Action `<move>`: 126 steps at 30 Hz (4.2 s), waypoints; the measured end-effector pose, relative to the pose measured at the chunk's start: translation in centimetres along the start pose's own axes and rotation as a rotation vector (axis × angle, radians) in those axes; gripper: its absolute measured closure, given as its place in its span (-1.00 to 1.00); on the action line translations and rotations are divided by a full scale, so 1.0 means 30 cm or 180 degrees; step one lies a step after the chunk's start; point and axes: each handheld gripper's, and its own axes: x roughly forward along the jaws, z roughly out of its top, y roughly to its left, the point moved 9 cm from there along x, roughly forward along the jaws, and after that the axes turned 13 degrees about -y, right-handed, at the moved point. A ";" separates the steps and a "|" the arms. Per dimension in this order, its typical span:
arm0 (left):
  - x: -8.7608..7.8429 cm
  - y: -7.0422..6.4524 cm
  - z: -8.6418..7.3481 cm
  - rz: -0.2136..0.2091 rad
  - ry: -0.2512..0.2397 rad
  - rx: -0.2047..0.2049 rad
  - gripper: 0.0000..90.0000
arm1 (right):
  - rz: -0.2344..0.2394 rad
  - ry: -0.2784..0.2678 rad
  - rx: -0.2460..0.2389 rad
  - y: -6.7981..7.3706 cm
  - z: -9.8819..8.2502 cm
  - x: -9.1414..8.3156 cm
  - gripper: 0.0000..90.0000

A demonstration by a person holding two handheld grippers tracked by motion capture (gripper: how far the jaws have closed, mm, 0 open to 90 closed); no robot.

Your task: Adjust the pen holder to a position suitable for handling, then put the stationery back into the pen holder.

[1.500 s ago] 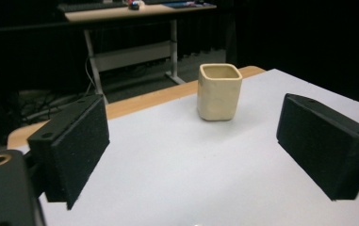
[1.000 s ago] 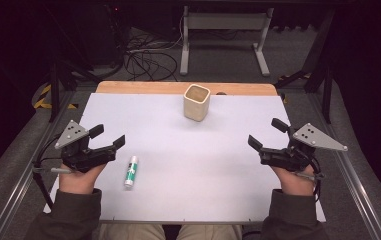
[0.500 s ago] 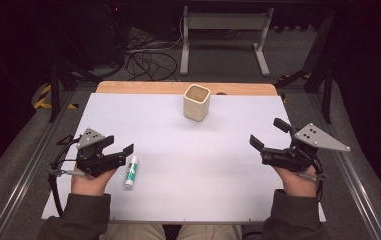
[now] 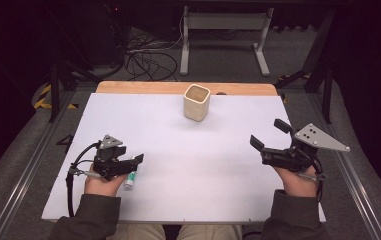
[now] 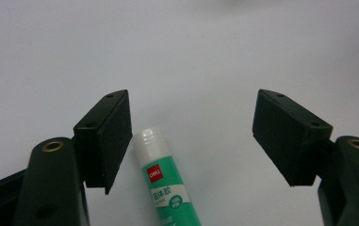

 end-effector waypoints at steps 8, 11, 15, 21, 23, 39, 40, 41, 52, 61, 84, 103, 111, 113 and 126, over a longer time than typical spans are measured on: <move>0.034 -0.008 -0.038 0.0064 0.0174 -0.0028 -0.26 | -0.0007 0.0000 0.0004 -0.001 0.003 -0.004 -0.85; 0.040 -0.009 -0.042 0.0076 0.0184 -0.0043 -0.24 | -0.0009 0.0007 -0.0003 0.000 0.004 -0.006 -0.85; 0.056 -0.011 -0.059 0.0100 0.0277 -0.0067 -0.19 | -0.0006 0.0015 -0.0002 0.001 0.003 -0.004 -0.85; 0.082 -0.012 -0.074 0.0185 0.0467 -0.0070 -0.14 | -0.0014 0.0050 0.0001 0.001 0.001 -0.004 -0.85; 0.086 0.003 -0.086 0.0280 0.0539 -0.0068 -0.12 | -0.0015 0.0044 0.0008 0.001 0.002 -0.006 -0.85; 0.134 0.034 -0.113 0.0616 0.0853 -0.0056 0.07 | -0.0009 0.0072 0.0033 0.006 0.005 -0.007 -0.85; 0.137 0.039 -0.116 0.0638 0.0864 -0.0041 0.07 | -0.0010 0.0074 0.0036 0.006 0.005 -0.007 -0.85; 0.139 0.041 -0.123 0.0622 0.0900 -0.0077 0.07 | -0.0012 0.0075 0.0040 0.005 0.005 -0.008 -0.85; 0.146 0.050 -0.137 0.0633 0.0944 -0.0072 0.35 | 0.0028 0.0109 0.0032 0.020 0.004 -0.001 -0.85; 0.147 0.048 -0.135 0.0549 0.0933 0.0033 0.45 | 0.0006 0.0105 0.0044 0.014 0.006 -0.007 -0.84; 0.067 -0.016 0.039 -0.0049 -0.0284 -0.0012 0.45 | 0.0103 0.0120 0.0083 0.029 -0.019 0.022 -0.81; -0.047 -0.121 0.206 -0.0653 -0.1354 0.0078 0.45 | 0.0183 0.0091 0.0075 0.048 -0.032 0.040 -0.79; -0.068 -0.142 0.227 -0.0910 -0.1491 0.0080 0.45 | 0.0210 0.0137 0.0058 0.060 -0.052 0.058 -0.79; -0.070 -0.147 0.231 -0.0948 -0.1512 0.0098 0.45 | 0.0235 0.0139 0.0064 0.070 -0.052 0.062 -0.79; -0.099 -0.193 0.265 -0.1461 -0.1772 0.0060 0.45 | 0.0518 0.0109 0.0312 0.150 -0.090 0.121 -0.51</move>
